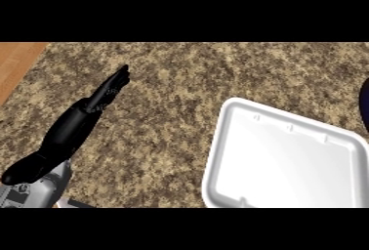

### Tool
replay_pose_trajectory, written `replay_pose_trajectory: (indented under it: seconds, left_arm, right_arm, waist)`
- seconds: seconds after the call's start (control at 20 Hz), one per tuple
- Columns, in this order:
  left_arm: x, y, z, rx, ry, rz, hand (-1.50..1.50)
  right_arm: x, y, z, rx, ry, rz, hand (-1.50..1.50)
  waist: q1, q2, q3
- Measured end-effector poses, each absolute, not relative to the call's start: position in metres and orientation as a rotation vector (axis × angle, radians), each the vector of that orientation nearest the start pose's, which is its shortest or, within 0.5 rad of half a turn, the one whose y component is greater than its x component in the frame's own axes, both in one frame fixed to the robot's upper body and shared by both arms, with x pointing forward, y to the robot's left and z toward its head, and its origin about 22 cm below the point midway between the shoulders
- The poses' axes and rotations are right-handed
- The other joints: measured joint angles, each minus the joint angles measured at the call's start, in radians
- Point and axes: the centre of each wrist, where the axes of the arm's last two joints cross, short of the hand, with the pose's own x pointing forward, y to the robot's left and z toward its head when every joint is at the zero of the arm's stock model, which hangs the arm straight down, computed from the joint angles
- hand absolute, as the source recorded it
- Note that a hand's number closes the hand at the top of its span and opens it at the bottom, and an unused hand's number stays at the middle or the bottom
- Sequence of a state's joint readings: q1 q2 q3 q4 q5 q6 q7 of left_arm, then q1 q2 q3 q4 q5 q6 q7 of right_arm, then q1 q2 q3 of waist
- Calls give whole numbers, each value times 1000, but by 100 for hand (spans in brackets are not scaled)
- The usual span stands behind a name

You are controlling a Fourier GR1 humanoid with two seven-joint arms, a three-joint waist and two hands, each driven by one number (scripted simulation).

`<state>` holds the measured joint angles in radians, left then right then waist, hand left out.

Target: Pick the tomato from the tray and place it in the plate

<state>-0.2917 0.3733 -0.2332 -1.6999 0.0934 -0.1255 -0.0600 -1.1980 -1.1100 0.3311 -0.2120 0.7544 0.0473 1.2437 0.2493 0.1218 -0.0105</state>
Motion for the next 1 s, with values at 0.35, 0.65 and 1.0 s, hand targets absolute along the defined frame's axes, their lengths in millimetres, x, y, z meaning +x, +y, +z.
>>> replay_pose_trajectory:
  seconds: [0.35,0.65,1.0]
  left_arm:
    - [288,211,110,-164,-1907,-661,0]
    - [290,207,110,-170,-1894,-661,0]
    - [293,207,107,-153,-1882,-637,0]
  right_arm:
    - [340,-532,309,-1779,242,-332,150]
    - [330,-542,311,-1851,267,-384,150]
    - [323,-551,304,-1927,279,-409,150]
  waist:
    - [4,-7,5]
    - [-2,-17,8]
    - [-31,-27,11]
